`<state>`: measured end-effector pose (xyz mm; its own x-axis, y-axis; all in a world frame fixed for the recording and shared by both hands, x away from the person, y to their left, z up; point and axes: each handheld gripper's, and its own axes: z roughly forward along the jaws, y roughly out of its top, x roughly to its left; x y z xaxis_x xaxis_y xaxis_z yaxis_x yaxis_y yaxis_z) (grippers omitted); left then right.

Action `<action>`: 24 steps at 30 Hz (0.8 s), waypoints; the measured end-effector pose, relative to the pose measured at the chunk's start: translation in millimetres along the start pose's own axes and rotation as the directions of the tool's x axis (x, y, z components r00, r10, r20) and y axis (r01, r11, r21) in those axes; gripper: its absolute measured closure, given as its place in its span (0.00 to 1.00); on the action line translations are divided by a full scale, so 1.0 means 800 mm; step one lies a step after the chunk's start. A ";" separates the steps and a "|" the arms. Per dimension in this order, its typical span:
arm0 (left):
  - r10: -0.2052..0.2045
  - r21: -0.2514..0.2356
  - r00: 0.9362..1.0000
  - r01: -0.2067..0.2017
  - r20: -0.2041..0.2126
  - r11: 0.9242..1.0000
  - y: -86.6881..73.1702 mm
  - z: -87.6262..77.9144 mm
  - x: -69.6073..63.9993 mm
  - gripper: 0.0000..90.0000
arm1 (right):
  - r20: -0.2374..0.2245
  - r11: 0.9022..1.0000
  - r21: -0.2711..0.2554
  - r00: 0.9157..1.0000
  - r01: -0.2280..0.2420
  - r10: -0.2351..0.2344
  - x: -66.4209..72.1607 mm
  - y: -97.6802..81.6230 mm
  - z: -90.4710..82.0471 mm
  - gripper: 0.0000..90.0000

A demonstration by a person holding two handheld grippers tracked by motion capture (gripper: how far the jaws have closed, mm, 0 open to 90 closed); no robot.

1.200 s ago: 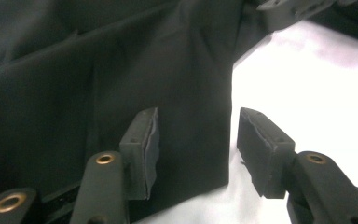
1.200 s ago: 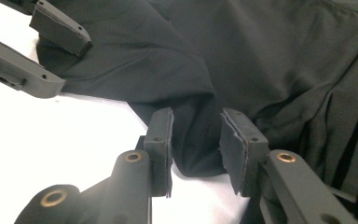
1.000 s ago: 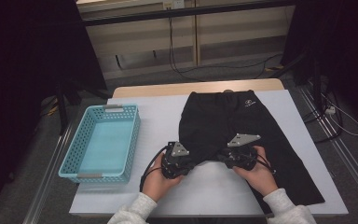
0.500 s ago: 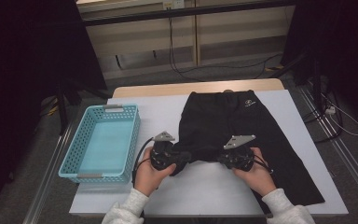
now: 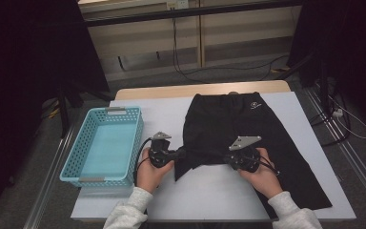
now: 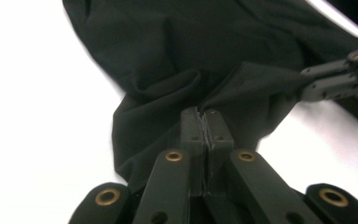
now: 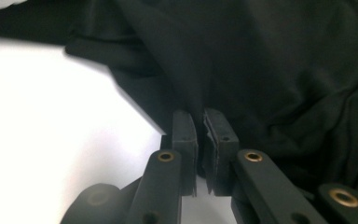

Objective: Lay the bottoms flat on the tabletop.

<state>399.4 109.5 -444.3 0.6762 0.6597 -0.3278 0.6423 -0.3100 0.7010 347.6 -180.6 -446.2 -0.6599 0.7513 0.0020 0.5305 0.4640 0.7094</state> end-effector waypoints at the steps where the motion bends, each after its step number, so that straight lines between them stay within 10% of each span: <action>1: 0.005 0.003 1.000 -0.005 -0.003 1.000 0.000 0.000 0.000 0.98 | 0.003 1.000 -0.012 1.000 -0.012 0.013 -0.002 0.001 0.000 0.87; 9: 0.011 0.015 1.000 -0.011 0.006 1.000 -0.002 0.006 -0.003 0.98 | -0.021 0.993 -0.098 0.997 -0.071 0.069 -0.013 0.008 -0.001 0.80; 12: 0.015 0.024 1.000 -0.016 0.019 1.000 -0.002 0.009 -0.005 0.98 | -0.032 0.993 -0.081 0.996 -0.083 0.080 -0.015 0.009 0.003 0.98; 17: 0.015 0.021 1.000 -0.016 0.023 1.000 -0.002 0.012 -0.007 0.98 | 0.078 0.994 -0.066 0.992 -0.091 0.096 -0.017 0.009 0.007 0.90; 24: 0.028 0.040 0.999 -0.029 0.025 0.999 -0.005 0.014 -0.007 0.97 | 0.070 0.993 -0.082 0.993 -0.084 0.090 -0.010 0.009 -0.002 0.78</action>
<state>397.3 99.4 -452.0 0.7030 0.6334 -0.3234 0.6361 -0.3567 0.6842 355.9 -184.2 -440.3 -0.5707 0.8210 0.0165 0.5389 0.3593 0.7619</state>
